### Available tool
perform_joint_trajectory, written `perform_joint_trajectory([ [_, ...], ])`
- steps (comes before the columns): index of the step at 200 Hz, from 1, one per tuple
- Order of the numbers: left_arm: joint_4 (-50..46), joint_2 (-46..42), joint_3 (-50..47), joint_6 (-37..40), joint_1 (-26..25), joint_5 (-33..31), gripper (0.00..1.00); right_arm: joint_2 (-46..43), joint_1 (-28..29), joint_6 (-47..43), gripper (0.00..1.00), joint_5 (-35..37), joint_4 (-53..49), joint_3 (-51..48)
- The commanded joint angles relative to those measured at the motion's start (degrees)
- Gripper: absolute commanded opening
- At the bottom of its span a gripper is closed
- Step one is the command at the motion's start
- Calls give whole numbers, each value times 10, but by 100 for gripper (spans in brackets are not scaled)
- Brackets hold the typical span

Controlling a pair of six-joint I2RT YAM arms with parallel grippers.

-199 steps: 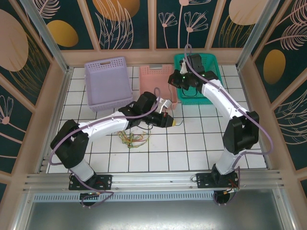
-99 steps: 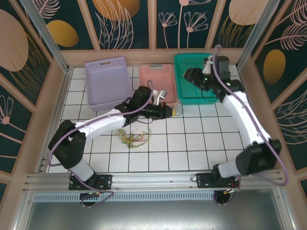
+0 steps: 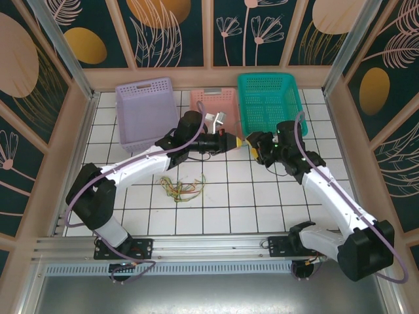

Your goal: Untangle the cables

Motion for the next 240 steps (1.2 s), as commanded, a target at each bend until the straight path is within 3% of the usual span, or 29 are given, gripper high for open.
perform_joint_trajectory([
  [1, 39, 8, 21, -8, 0, 6, 0, 7, 0, 83, 43, -14, 87, -12],
  [39, 59, 5, 6, -19, 0, 5, 0, 4, 7, 90, 35, -4, 96, -17],
  [48, 65, 4, 2, -23, 0, 3, 0, 3, 6, 90, 25, -4, 98, -19],
  [62, 77, 4, -5, -31, 0, 3, 0, 2, 6, 86, 0, 2, 98, -19],
  [85, 96, -2, -15, -52, 0, -2, 0, 9, 6, -1, 0, 36, 42, 15],
  [107, 37, -12, 4, -47, 1, -29, 54, 26, 8, -164, 0, 70, -43, 67],
  [127, -79, -31, 34, -26, 16, -86, 75, 34, 19, -314, 0, 106, -105, 104],
  [152, -164, -51, 50, -53, 51, -137, 81, 25, 27, -437, 0, 155, -150, 113],
  [176, -180, -54, 63, -94, 67, -149, 84, 23, 29, -505, 0, 164, -155, 110],
  [240, -230, 6, 147, -122, 67, -145, 82, 44, 85, -522, 0, 191, -150, 124],
])
